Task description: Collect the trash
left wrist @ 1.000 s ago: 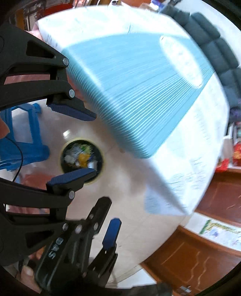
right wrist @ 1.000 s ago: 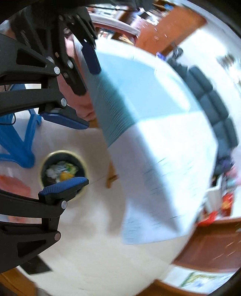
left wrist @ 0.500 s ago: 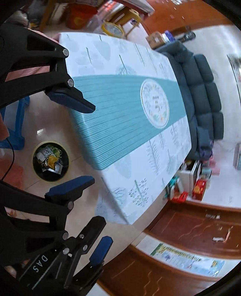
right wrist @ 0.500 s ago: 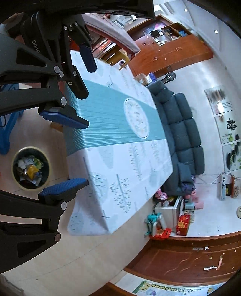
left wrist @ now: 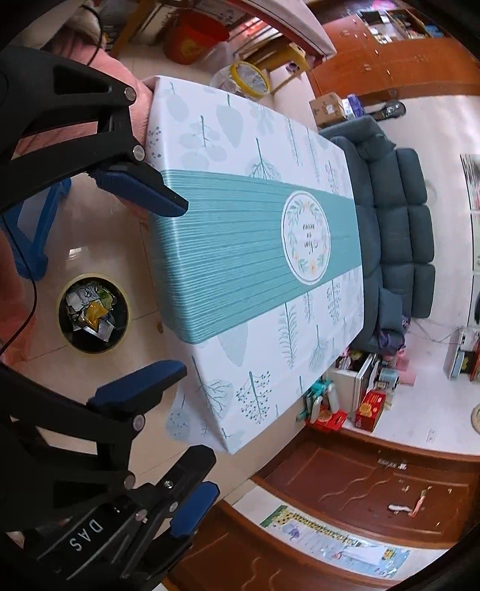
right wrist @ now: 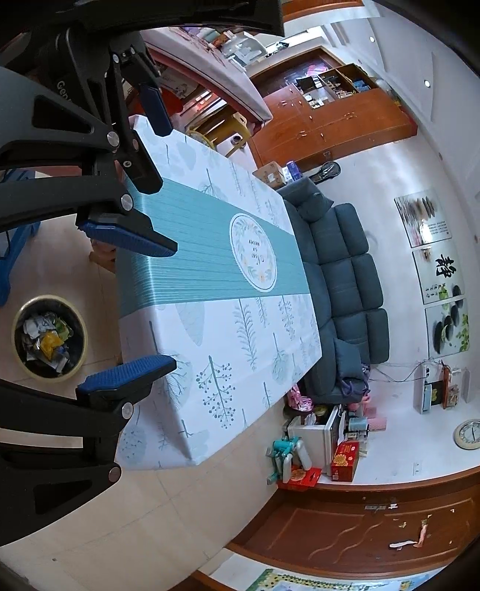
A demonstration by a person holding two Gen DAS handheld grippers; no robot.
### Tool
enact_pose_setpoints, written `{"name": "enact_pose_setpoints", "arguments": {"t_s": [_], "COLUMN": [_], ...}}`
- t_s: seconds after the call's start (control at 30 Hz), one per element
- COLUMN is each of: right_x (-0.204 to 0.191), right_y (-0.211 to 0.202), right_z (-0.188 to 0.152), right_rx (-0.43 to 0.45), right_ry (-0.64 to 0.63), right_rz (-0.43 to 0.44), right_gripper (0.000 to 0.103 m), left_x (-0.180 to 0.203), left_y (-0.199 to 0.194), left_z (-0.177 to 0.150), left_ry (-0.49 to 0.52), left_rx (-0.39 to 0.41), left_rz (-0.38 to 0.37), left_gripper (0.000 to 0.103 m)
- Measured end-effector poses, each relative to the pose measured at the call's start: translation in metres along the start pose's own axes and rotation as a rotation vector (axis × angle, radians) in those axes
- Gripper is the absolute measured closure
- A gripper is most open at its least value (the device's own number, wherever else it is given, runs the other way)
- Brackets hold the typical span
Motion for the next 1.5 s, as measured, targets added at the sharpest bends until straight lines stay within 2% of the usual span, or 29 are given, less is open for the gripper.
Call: {"name": "enact_pose_setpoints", "arguments": {"t_s": [0.13, 0.3, 0.57, 1.5], "right_x": [-0.001, 0.000, 0.001, 0.001], "right_y": [-0.002, -0.001, 0.003, 0.018], "right_z": [0.001, 0.001, 0.001, -0.003], "right_rx": [0.009, 0.009, 0.006, -0.013], "right_ry": [-0.016, -0.017, -0.011, 0.005], "right_rz": [-0.008, -0.008, -0.011, 0.004], "right_gripper": [0.046, 0.040, 0.033, 0.033], "left_x": [-0.001, -0.004, -0.009, -0.017], "left_y": [0.000, -0.002, 0.000, 0.008], "left_z": [-0.002, 0.000, -0.001, -0.007], "left_ry": [-0.017, -0.035, -0.046, -0.035], "left_rx": [-0.016, 0.001, -0.018, -0.045], "left_rz": [-0.008, 0.000, 0.021, 0.061], "left_gripper": [0.025, 0.025, 0.025, 0.025]}}
Point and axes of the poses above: each gripper's, at about its wrist camera, not at the fingertips, and y roughly the way its jaws point, x to its right, z to its top, the point moved 10 cm from there along y, roughly the way its jaws point, and after that the axes turned 8 degrees about x, right-handed, at the moved point
